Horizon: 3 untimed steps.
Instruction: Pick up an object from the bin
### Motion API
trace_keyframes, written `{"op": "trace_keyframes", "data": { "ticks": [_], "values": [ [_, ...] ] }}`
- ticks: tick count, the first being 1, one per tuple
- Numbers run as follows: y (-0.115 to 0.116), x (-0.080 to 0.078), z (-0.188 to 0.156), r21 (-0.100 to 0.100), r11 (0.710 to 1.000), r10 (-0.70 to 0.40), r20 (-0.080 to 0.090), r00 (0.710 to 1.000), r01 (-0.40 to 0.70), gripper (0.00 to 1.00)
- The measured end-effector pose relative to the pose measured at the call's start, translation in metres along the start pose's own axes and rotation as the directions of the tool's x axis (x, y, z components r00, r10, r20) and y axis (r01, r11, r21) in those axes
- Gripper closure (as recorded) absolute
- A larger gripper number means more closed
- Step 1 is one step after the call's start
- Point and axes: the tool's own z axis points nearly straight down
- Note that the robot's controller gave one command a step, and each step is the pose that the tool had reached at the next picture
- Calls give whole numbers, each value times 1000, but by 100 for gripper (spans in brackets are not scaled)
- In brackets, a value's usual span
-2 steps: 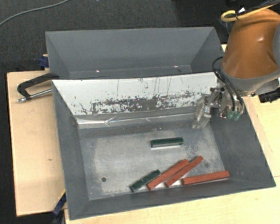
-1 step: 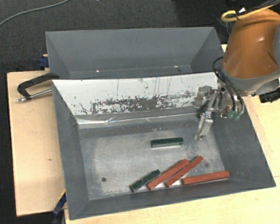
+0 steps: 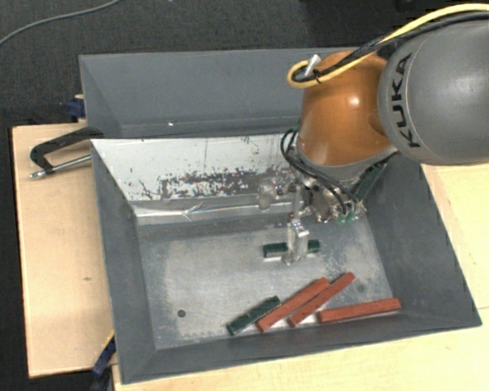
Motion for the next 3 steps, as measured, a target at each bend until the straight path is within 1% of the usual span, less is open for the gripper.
{"op": "trace_keyframes", "data": {
  "ticks": [1,2,3],
  "values": [
    [-10,-18,79,2,999,37,-3,999,-37,0],
    [-10,-20,74,3,999,37,4,999,-37,100],
    [-10,-20,74,3,999,37,4,999,-37,0]
  ]
}}
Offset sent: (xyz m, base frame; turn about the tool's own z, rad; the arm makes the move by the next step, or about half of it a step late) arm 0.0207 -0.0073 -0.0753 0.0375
